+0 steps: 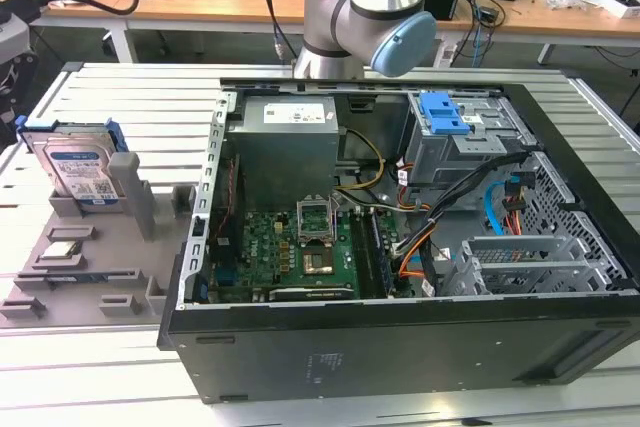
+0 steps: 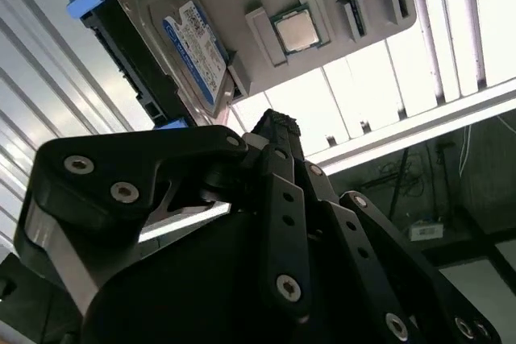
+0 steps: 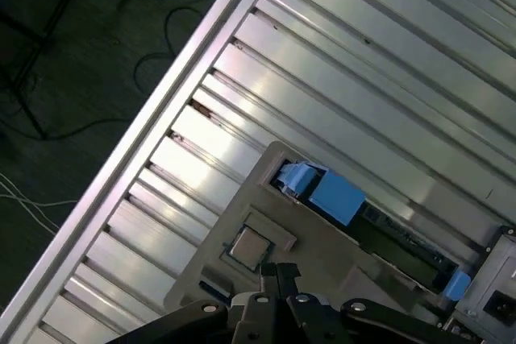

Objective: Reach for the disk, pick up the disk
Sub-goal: 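Pick up the disk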

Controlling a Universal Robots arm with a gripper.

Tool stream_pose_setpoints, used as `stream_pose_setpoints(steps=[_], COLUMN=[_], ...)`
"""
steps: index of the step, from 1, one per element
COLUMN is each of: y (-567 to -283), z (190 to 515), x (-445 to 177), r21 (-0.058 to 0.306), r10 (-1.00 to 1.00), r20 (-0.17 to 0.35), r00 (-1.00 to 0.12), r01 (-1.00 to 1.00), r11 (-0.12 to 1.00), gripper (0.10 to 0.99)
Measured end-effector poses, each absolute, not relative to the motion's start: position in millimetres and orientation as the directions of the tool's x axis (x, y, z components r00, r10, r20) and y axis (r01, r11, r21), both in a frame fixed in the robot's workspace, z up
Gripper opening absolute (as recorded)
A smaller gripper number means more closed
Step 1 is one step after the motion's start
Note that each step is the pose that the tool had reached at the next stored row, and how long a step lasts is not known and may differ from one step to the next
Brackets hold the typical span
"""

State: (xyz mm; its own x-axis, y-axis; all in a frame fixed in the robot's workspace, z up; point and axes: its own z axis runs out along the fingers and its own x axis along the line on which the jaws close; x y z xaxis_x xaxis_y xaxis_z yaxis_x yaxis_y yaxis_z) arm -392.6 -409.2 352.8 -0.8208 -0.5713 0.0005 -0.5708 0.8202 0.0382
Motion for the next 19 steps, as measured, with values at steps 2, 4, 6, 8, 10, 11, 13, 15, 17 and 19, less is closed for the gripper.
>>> stream_pose_setpoints(steps=[2,4,6,8,10,11,13,15,17,19], y=[-409.2,-409.3,-409.3,-409.3,-409.3,-409.3,-409.3,-409.2,-409.2,-409.3], z=[352.8,352.8,352.8,352.8,352.9,352.8,352.8,352.8,352.8,352.8], x=[-392.6,-392.6,-392.6,-392.6,-392.6,-392.6,-392.6,-392.6,-392.6,-392.6], r21=[0.038,0.038,0.038,0.038,0.038,0.038,0.038,0.038,0.038,0.038], r10=[-0.588,-0.608,-0.624,-0.647,-0.659,-0.667,-0.686,-0.700,-0.725,-0.738], r20=[0.000,0.001,0.001,0.000,0.001,0.000,0.001,0.000,0.000,0.001], r00=[-0.809,-0.794,-0.782,-0.762,-0.752,-0.745,-0.727,-0.714,-0.689,-0.675], r01=[-0.587,-0.607,-0.623,-0.647,-0.659,-0.666,-0.686,-0.700,-0.724,-0.738], r11=[0.808,0.793,0.781,0.762,0.752,0.745,0.727,0.713,0.688,0.674], gripper=[0.106,0.106,0.106,0.106,0.106,0.106,0.106,0.106,0.106,0.106])
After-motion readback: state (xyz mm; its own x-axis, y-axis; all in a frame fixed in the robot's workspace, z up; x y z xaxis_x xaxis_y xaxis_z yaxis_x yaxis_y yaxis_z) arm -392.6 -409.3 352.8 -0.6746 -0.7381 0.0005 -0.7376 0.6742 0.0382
